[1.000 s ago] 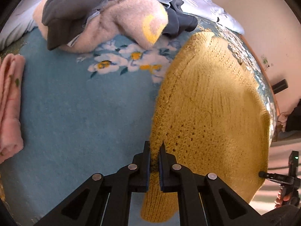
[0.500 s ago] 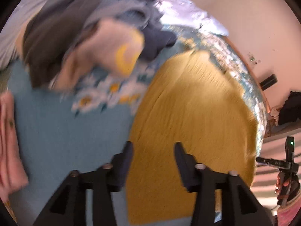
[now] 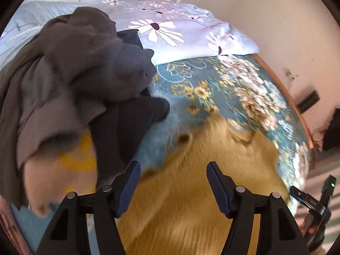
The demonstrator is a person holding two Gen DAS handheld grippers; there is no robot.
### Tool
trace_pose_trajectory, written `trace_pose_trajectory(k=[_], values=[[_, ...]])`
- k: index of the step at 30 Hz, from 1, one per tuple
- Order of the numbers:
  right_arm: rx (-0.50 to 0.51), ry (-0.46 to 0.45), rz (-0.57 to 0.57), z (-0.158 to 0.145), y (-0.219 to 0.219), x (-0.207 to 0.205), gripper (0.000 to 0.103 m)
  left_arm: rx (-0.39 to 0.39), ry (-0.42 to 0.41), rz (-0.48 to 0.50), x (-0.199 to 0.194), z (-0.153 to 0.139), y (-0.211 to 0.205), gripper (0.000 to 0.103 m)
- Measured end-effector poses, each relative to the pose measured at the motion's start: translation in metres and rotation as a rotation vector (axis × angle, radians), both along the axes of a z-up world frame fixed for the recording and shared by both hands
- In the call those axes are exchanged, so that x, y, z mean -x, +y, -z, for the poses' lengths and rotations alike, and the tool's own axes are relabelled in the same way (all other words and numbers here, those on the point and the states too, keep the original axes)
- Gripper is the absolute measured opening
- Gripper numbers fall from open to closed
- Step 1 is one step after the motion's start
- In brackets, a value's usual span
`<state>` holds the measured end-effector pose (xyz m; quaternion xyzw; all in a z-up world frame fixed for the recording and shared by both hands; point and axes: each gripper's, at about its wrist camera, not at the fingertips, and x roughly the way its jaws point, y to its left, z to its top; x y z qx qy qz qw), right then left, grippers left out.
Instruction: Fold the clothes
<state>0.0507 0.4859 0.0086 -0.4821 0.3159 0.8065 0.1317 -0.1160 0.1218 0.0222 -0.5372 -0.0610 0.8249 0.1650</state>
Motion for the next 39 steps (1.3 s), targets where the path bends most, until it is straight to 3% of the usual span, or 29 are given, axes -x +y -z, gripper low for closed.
trace_pose_trajectory(k=[9,11,13,15,17,20,22,25,26,29,31,34,36,39], values=[[0.043,0.092,0.026,0.033,0.025,0.041,0.058,0.052,-0.072,0.051,0.04,0.047,0.034,0.067],[0.043,0.066,0.023,0.042,0.026,0.05,0.058,-0.012,-0.114,0.03,0.046,0.058,0.033,0.063],[0.073,0.079,0.034,0.044,0.029,0.054,0.058,-0.088,-0.158,0.001,0.051,0.067,0.03,0.047],[0.089,0.092,0.033,0.045,0.03,0.06,0.058,-0.175,-0.213,-0.039,0.053,0.076,0.026,0.024],[0.088,0.105,0.017,0.045,0.029,0.068,0.058,-0.207,-0.235,-0.047,0.051,0.079,0.025,0.012],[0.093,0.114,0.002,0.047,0.028,0.076,0.058,-0.345,-0.246,-0.036,0.042,0.075,0.021,0.009],[0.099,0.116,-0.004,0.05,0.027,0.079,0.058,-0.469,-0.21,0.009,0.034,0.063,0.018,0.009],[0.095,0.116,0.008,0.054,0.03,0.081,0.058,-0.505,-0.097,0.137,0.018,0.034,0.02,0.005],[0.101,0.12,0.016,0.055,0.032,0.081,0.058,-0.481,-0.06,0.179,0.014,0.026,0.023,0.005],[0.112,0.129,0.04,0.058,0.034,0.081,0.058,-0.184,-0.012,0.219,0.013,0.03,0.037,0.005],[0.107,0.129,0.045,0.059,0.033,0.083,0.062,-0.048,-0.026,0.186,0.021,0.043,0.041,0.006],[0.087,0.132,0.043,0.057,0.029,0.085,0.066,-0.018,-0.03,0.126,0.034,0.045,0.042,0.016],[0.077,0.135,0.044,0.057,0.027,0.086,0.066,-0.031,-0.017,0.129,0.042,0.04,0.049,0.051],[0.073,0.148,0.047,0.056,0.027,0.087,0.066,-0.044,0.018,0.154,0.058,0.031,0.06,0.062]])
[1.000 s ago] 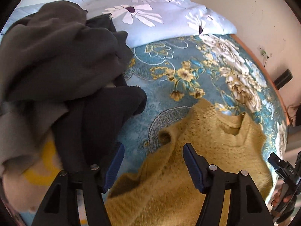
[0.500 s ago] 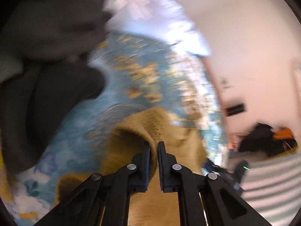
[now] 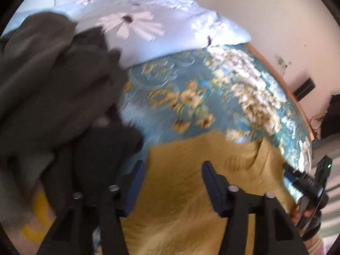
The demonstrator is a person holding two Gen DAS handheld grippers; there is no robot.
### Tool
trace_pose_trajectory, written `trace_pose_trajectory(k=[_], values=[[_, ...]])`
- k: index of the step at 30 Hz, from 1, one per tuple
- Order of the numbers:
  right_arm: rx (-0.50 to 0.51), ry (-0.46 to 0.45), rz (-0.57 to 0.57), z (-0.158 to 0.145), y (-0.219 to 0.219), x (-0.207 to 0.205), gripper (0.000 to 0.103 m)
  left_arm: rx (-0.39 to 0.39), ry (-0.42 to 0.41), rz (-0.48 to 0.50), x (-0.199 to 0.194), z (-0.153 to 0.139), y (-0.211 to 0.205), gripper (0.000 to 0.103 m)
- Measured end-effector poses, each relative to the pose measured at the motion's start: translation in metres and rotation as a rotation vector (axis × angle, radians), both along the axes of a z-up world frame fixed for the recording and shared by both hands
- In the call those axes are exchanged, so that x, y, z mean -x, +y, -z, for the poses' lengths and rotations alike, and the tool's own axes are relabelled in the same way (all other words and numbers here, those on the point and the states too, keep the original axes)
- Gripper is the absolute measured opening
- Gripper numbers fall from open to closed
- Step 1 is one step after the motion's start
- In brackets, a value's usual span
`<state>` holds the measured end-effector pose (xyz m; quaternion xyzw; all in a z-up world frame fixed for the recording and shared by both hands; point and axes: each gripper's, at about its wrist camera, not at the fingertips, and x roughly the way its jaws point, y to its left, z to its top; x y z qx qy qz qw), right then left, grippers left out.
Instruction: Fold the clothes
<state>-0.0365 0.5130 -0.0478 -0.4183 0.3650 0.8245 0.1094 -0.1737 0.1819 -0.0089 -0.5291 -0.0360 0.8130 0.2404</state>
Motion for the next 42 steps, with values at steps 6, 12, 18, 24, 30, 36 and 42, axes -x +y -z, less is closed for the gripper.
trace_pose_trajectory(k=[6,12,18,24,30,36,42], values=[[-0.018,0.006,-0.005,-0.001,-0.003,0.003,0.066,0.256,0.048,0.135,0.033,0.023,0.049,0.065],[-0.034,-0.018,0.008,0.001,-0.003,0.003,0.043,0.348,-0.016,0.268,0.04,0.055,0.054,0.069],[0.0,-0.021,0.013,0.004,0.001,0.0,0.016,0.292,-0.078,0.282,0.035,0.067,0.051,0.072],[0.004,-0.005,-0.013,-0.006,-0.003,-0.004,0.008,0.291,0.001,0.28,0.018,0.053,0.05,0.012],[-0.033,0.021,-0.046,-0.031,-0.009,-0.014,0.008,0.228,0.149,0.272,-0.011,-0.003,0.04,0.012],[-0.092,0.059,-0.072,-0.072,-0.022,-0.034,0.008,0.126,0.283,0.252,-0.05,-0.067,0.015,0.011],[-0.187,0.064,-0.137,-0.124,-0.051,-0.069,0.008,0.095,0.342,0.248,-0.113,-0.089,-0.02,0.012]])
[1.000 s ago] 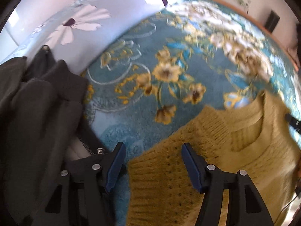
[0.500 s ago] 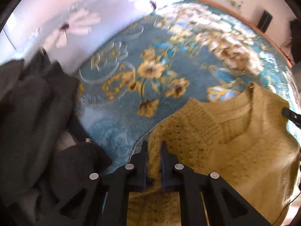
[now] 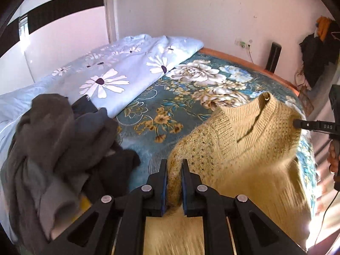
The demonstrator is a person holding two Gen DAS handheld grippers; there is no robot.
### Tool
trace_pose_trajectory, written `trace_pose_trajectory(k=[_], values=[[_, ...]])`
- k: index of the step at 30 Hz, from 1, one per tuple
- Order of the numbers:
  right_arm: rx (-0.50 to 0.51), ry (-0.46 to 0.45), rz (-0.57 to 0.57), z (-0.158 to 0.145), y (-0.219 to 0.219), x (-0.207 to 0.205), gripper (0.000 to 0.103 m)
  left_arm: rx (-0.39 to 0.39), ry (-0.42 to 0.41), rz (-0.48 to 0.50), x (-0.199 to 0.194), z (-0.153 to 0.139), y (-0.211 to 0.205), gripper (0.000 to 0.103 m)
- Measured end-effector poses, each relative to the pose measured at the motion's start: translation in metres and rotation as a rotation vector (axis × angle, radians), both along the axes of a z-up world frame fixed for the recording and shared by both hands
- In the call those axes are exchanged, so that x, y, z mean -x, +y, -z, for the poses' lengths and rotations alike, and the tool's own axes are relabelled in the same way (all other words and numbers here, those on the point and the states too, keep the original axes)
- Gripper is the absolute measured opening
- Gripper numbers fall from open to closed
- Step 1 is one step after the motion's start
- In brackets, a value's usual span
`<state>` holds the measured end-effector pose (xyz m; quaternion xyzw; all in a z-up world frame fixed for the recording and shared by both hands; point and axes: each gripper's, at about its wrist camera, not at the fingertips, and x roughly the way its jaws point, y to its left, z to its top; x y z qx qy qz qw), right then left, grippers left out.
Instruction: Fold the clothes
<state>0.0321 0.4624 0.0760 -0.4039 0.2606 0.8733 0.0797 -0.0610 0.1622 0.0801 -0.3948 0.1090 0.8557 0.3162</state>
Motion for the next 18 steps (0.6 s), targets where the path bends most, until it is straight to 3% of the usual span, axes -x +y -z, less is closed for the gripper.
trace_pose_trajectory(k=[7,12,18], values=[[-0.02,-0.033,-0.032,-0.027,-0.04,-0.064,0.008,-0.061,-0.007,-0.043,-0.084,0.002,-0.051,0.012],[-0.031,-0.1,-0.066,-0.017,-0.076,-0.109,0.008,-0.073,-0.056,-0.082,-0.137,0.028,-0.078,0.012],[-0.069,-0.232,-0.098,0.021,-0.107,-0.151,0.008,-0.014,-0.136,-0.129,-0.175,0.067,-0.093,0.014]])
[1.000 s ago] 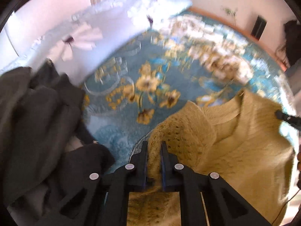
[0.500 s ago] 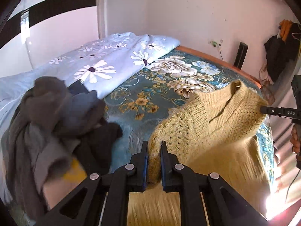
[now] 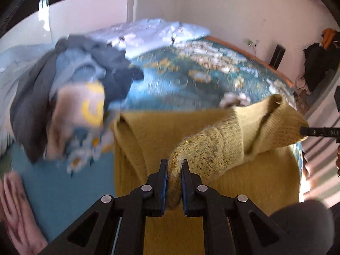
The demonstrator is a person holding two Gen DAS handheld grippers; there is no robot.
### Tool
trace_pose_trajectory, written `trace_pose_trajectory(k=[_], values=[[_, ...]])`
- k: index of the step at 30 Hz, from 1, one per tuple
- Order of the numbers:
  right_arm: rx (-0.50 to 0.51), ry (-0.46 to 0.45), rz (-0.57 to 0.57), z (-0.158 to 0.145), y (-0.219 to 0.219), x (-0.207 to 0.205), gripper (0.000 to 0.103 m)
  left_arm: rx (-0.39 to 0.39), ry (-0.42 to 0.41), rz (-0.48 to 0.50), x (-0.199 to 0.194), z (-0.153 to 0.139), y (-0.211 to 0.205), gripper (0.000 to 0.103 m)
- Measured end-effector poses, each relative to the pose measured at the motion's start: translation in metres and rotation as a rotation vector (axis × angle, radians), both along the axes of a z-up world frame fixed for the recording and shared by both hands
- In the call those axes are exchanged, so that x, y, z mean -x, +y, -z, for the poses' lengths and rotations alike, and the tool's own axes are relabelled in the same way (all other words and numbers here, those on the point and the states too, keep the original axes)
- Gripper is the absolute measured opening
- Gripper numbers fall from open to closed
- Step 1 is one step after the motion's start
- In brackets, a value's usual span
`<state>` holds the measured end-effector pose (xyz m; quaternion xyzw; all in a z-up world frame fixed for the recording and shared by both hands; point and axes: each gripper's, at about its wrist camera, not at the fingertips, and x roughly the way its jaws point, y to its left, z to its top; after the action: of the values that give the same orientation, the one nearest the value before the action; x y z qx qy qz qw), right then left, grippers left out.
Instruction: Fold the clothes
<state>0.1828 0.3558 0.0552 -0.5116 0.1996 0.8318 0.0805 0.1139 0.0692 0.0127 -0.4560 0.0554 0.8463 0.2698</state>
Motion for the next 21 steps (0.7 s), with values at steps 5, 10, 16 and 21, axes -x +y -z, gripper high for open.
trace_pose_trajectory(k=[5,10,16,21], values=[[0.026,-0.124,0.035,0.035,0.001,-0.027,0.008,-0.008,-0.126,-0.081,-0.007,0.023,-0.009,0.019],[0.112,-0.169,0.129,0.045,0.01,-0.045,0.01,-0.192,-0.333,-0.224,-0.011,0.042,-0.034,0.034],[0.311,-0.172,0.27,0.06,0.026,-0.066,0.01,-0.542,-0.663,-0.457,-0.032,0.096,-0.077,0.059],[0.427,-0.12,0.346,0.061,0.032,-0.083,0.01,-0.575,-0.664,-0.464,-0.04,0.099,-0.077,0.062]])
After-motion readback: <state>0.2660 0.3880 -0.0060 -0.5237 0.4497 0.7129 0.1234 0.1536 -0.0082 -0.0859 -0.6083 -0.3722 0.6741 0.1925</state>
